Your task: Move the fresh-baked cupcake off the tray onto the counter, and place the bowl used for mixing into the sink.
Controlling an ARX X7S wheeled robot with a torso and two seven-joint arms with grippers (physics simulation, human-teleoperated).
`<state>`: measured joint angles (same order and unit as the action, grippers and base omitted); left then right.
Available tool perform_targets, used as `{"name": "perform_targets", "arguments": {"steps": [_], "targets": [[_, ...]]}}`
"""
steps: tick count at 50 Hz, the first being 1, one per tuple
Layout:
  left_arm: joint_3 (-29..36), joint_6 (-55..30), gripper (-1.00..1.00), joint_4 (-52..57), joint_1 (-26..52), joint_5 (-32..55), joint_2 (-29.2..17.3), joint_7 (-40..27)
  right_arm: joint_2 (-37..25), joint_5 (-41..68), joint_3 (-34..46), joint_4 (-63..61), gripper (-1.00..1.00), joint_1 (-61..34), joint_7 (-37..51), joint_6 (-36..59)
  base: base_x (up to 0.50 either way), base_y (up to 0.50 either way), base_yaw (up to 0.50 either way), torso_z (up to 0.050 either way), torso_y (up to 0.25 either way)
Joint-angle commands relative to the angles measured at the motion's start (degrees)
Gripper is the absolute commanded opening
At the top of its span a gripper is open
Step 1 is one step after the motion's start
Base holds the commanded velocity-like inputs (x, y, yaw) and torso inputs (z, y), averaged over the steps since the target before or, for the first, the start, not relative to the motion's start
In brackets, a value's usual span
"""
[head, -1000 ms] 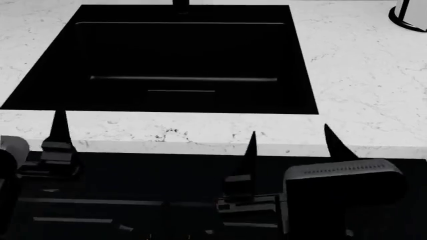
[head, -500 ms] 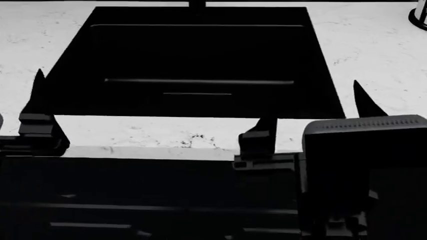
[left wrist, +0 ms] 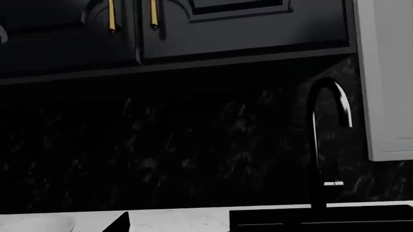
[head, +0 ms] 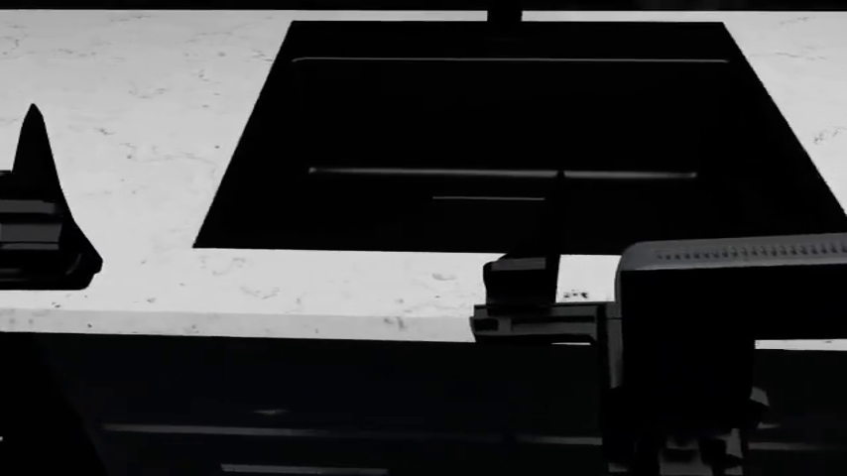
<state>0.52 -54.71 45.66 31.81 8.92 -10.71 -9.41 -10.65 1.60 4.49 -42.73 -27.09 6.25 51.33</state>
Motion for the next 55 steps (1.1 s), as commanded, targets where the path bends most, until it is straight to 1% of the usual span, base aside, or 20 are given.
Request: {"name": "perform_targets", "arguments": {"steps": [1,11,12,15,16,19,27,41,42,44,46,47,55], "targets": [[-0.6,-2.2,1.0,1.9,1.0,0.5,-0.9,-0.5,-0.3,0.6,0.0,-1.4,1.0,0.2,0.2,0.8,0.0,0.5,0.0,0.0,0.0],[-0.1,-2.8,1.0,2.0,1.5,0.8,-1.2,-0.7,-0.6,1.0,0.2,-1.0,1.0,-0.2,0.2,1.1,0.0,0.5,0.0,0.0,0.0],[0.7,-2.7,1.0,1.5,2.1,0.5,-1.5,-0.7,-0.4,1.3,-0.4,-0.6,1.0,0.5,0.3,-0.1,0.0,0.5,0.0,0.0,0.0],[1.6,-1.6,1.0,0.9,1.7,-0.2,-2.0,-1.2,-0.5,1.3,-0.3,-0.7,1.0,0.5,0.4,0.4,0.0,0.5,0.0,0.0,0.0],[0.8,-5.4,1.0,3.0,4.7,0.4,-2.5,-0.9,-0.7,1.3,-0.5,-1.7,1.0,0.5,0.4,0.8,0.0,0.5,0.0,0.0,0.0],[0.7,-5.8,1.0,3.1,5.1,0.6,-2.6,-0.9,-1.0,1.1,-0.3,-2.3,1.0,0.5,0.7,1.2,0.0,0.5,0.0,0.0,0.0],[1.1,-6.6,1.0,3.8,5.3,0.9,-2.6,-1.2,-1.1,1.4,-0.4,-2.3,1.0,1.2,0.9,0.3,0.0,0.5,0.0,0.0,0.0],[1.6,-4.7,1.0,1.9,4.7,0.8,-2.9,-1.5,-1.2,2.1,-0.4,-0.5,1.0,1.8,0.9,-2.1,0.0,0.5,0.0,0.0,0.0],[1.3,-4.7,1.0,1.9,4.6,1.0,-2.9,-1.5,-0.1,4.2,-2.2,-0.5,1.0,1.6,0.0,-1.8,0.0,0.5,0.0,0.0,0.0],[0.8,-5.1,1.0,2.0,4.9,1.1,-2.9,-1.5,-1.4,2.3,-0.1,-0.4,1.0,0.9,0.8,-1.7,0.01,0.5,0.0,0.0,0.0],[1.1,-5.0,1.0,2.1,4.8,0.9,-3.2,-1.6,-0.4,4.4,-2.0,-1.0,1.0,0.8,-0.1,-1.0,0.02,0.5,0.0,0.0,0.0],[1.3,-5.1,1.0,2.4,4.7,0.9,-3.3,-1.7,-0.8,3.8,-1.4,-0.9,1.0,1.0,0.2,-1.3,0.04,0.5,0.0,0.0,0.0],[2.1,-5.8,1.0,3.1,5.4,1.0,-3.6,-1.9,-1.3,4.2,-1.4,-1.6,1.0,1.7,0.1,-1.6,0.18,0.5,0.0,0.0,0.0]]}}
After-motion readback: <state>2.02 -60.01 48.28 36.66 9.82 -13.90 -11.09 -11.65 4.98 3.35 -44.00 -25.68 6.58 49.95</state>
